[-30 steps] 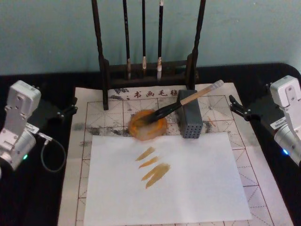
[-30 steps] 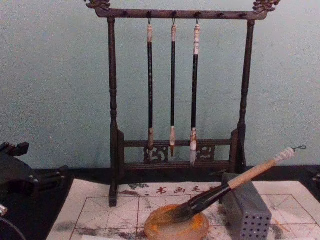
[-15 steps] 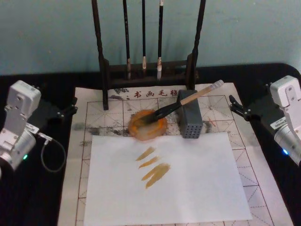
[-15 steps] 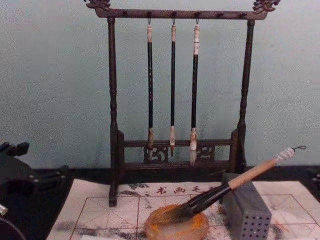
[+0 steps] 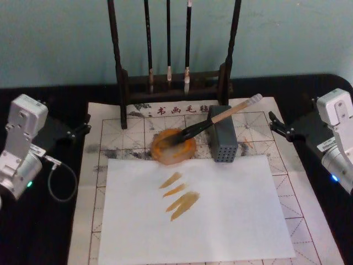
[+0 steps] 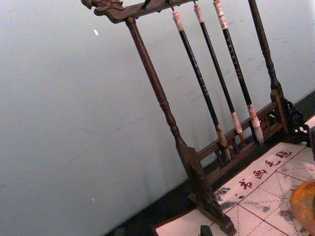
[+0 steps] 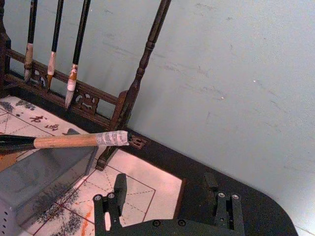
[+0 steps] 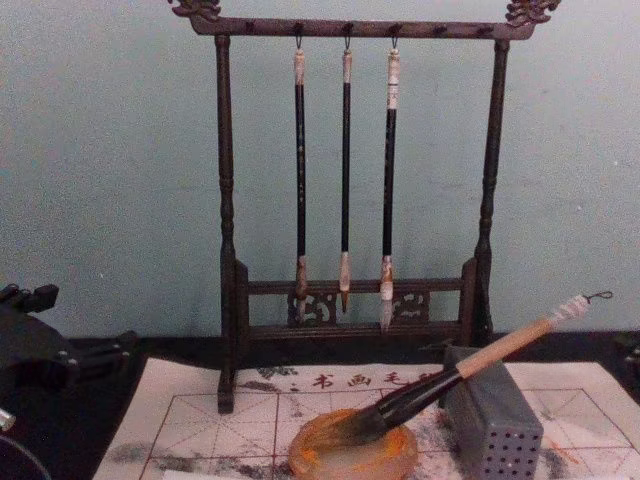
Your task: Pick up the brush from the inkstone, write on the paper, then place the brush back to its original position.
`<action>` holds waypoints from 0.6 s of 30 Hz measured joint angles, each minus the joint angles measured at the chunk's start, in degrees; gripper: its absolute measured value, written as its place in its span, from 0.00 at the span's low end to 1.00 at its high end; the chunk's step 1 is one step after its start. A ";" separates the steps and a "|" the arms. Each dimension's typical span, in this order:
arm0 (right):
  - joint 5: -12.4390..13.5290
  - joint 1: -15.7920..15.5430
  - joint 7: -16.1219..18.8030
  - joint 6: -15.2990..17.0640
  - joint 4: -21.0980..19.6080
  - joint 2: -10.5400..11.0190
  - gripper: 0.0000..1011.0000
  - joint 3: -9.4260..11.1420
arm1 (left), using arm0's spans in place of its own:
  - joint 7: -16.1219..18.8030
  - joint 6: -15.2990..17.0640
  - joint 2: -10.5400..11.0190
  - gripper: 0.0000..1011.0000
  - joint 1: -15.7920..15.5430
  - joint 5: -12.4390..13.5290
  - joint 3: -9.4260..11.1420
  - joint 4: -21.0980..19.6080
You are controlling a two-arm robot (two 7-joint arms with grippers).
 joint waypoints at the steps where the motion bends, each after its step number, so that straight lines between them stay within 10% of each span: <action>1: 0.00 0.00 0.00 0.00 0.00 0.00 0.99 0.00 | 0.00 0.00 0.00 0.99 0.00 0.00 0.00 0.00; 18: 9.41 -3.73 6.25 -1.73 -1.93 -3.06 0.99 5.27 | 0.00 0.00 0.00 0.99 0.00 0.00 0.00 0.00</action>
